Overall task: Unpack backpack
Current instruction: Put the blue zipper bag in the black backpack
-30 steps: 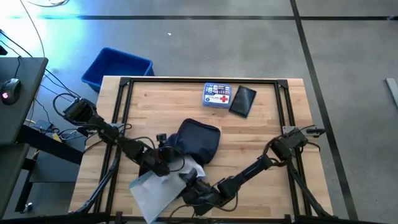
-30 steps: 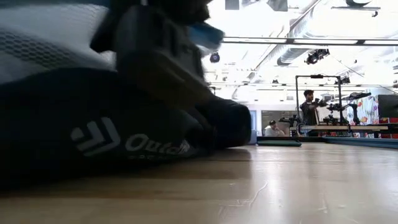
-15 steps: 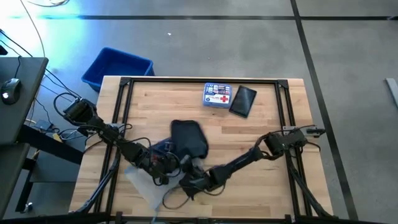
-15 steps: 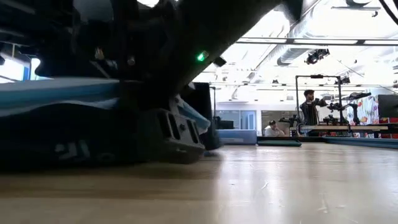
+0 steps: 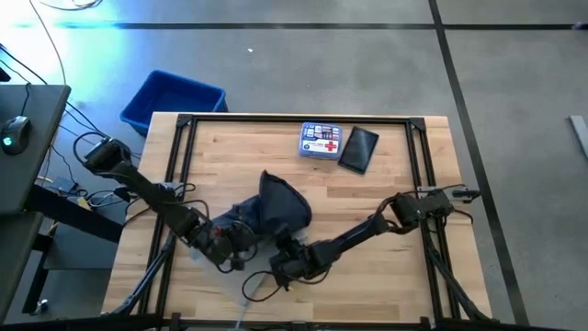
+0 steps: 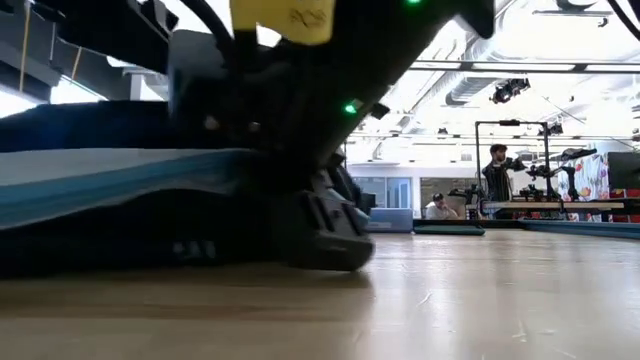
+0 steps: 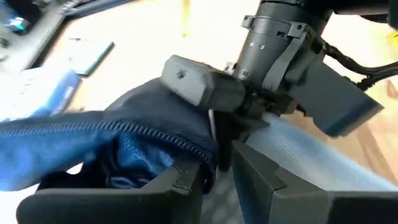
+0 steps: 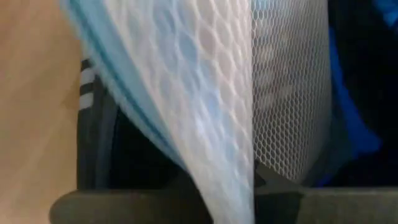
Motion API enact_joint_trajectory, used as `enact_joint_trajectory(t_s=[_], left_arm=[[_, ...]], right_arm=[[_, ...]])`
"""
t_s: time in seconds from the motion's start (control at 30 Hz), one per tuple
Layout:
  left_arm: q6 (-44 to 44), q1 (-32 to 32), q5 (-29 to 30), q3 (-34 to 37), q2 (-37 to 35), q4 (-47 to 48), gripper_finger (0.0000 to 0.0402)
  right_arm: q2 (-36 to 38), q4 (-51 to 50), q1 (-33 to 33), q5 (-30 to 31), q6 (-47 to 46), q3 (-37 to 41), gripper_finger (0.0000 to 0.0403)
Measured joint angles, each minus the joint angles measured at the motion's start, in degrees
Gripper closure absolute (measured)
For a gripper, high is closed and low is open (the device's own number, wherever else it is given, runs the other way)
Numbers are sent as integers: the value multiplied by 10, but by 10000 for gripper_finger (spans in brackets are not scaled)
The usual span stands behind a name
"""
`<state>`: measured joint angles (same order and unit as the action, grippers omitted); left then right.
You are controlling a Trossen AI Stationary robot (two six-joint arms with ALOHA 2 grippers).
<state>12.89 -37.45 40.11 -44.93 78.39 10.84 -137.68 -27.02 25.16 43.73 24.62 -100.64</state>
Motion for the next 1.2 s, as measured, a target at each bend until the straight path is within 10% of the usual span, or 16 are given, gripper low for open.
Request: enact_joint_trajectory(t_s=[0.7,1.2], left_arm=[[88,45,46,-1,-5,111,230],[-47,259,-152,52,-9,89,277]], right_arm=[[5,-54,125,13,-82,2,403],[9,-58,132,34,-79,3,403]])
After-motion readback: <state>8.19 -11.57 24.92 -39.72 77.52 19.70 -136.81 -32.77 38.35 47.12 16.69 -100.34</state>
